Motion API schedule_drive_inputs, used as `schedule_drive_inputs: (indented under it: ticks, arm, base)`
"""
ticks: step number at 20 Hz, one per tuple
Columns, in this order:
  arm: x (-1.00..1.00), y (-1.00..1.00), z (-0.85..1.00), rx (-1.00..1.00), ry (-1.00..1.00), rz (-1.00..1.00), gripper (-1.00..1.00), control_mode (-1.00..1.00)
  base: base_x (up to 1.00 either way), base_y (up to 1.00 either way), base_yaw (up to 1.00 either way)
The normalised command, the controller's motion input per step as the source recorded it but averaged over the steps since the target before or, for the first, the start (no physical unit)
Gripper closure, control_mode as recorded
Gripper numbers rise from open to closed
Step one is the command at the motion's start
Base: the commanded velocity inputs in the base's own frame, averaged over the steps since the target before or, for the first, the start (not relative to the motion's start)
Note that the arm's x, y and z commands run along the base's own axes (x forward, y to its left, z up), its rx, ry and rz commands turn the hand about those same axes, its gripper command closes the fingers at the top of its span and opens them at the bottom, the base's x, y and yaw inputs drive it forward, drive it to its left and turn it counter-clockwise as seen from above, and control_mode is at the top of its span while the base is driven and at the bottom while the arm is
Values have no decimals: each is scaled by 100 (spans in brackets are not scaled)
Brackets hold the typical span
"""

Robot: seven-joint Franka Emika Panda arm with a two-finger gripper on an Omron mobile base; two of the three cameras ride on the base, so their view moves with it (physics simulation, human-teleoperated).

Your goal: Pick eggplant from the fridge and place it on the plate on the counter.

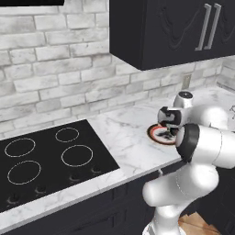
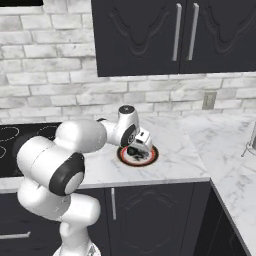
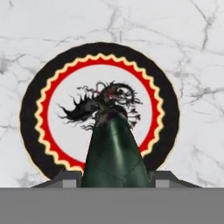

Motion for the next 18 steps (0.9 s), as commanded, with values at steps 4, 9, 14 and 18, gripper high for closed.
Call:
schedule_drive_inputs:
  ticks: [4,9,14,18]
  arm:
    - [43,-11,-44,0,0,-6,100,-100]
    - [26,1,-34,1,-1,-6,100,-100]
    - [4,1,-10,0,-2,0,-100,-100]
    - [0,-1,0,0,0,0,-100,-100]
  base:
    - [0,0,0]
    - [0,0,0]
    - [0,0,0]
    - [0,0,0]
